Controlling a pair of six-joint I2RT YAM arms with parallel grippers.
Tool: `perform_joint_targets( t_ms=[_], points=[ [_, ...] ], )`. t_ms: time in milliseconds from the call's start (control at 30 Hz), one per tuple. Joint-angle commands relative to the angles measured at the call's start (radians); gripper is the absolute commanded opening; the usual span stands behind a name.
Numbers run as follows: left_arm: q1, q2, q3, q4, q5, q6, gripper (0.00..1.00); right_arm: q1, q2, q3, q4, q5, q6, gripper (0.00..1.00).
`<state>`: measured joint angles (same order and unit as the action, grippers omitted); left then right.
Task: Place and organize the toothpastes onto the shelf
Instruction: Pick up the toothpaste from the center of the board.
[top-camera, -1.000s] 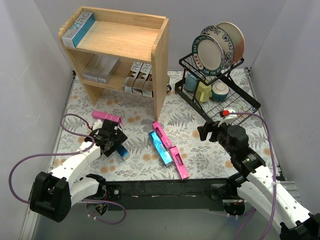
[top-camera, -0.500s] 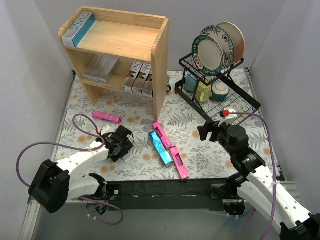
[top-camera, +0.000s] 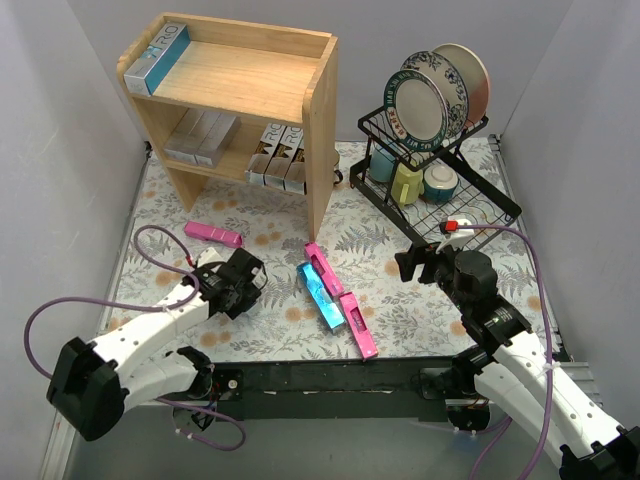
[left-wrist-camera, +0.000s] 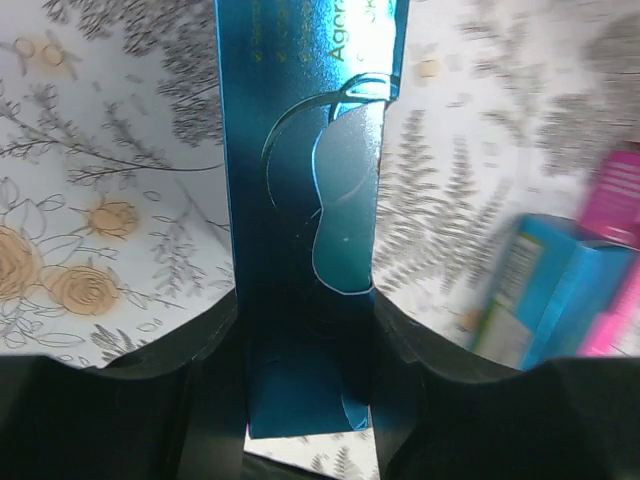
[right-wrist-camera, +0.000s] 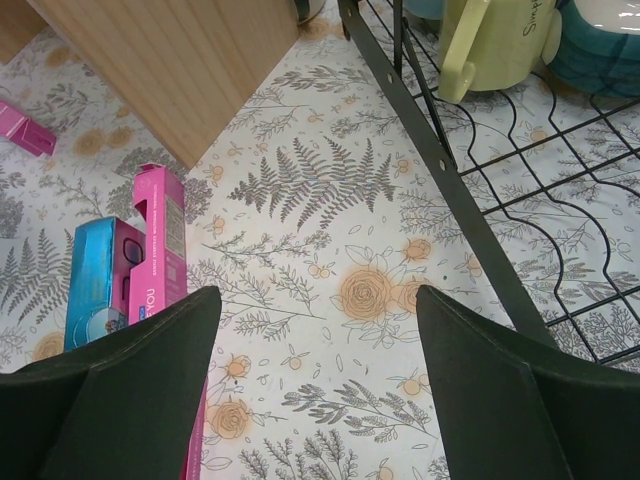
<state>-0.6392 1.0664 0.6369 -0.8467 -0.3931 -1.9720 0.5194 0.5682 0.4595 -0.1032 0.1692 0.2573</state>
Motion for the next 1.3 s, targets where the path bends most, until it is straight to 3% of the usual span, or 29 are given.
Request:
perform_joint_targets(
  t_ms=[0, 300, 467, 667, 1067, 1267],
  points=[
    [-0.005, -0.103, 0.122, -0.054, -0.032, 0.059, 0.32, 0.005, -0.007, 0.007, 0.042, -0.057, -0.016, 0.87],
    [-0.011, -0.238, 0.112, 0.234, 0.351, 0.327, 0.36, 0.005, 0.056, 0.022, 0.18, -0.39, 0.0, 0.87],
    [-0.017, -0.289, 0.072, 0.369, 0.531, 0.395, 0.36, 0.005, 0.163, 0.042, 0.299, -0.586, 0.075, 0.88],
    [-0.03, -0.333, -0.02, 0.602, 0.758, 0.4, 0.37, 0.005, 0.307, 0.061, 0.462, -0.71, 0.213, 0.9],
    [-0.069, -0.273, -0.095, 0.943, 0.838, 0.305, 0.37, -0.002, 0.527, 0.057, 0.898, -0.794, 0.578, 0.92],
    [-0.088, -0.243, -0.108, 1.018, 0.818, 0.28, 0.36, -0.012, 0.6, 0.065, 1.12, -0.807, 0.712, 0.91]
  ],
)
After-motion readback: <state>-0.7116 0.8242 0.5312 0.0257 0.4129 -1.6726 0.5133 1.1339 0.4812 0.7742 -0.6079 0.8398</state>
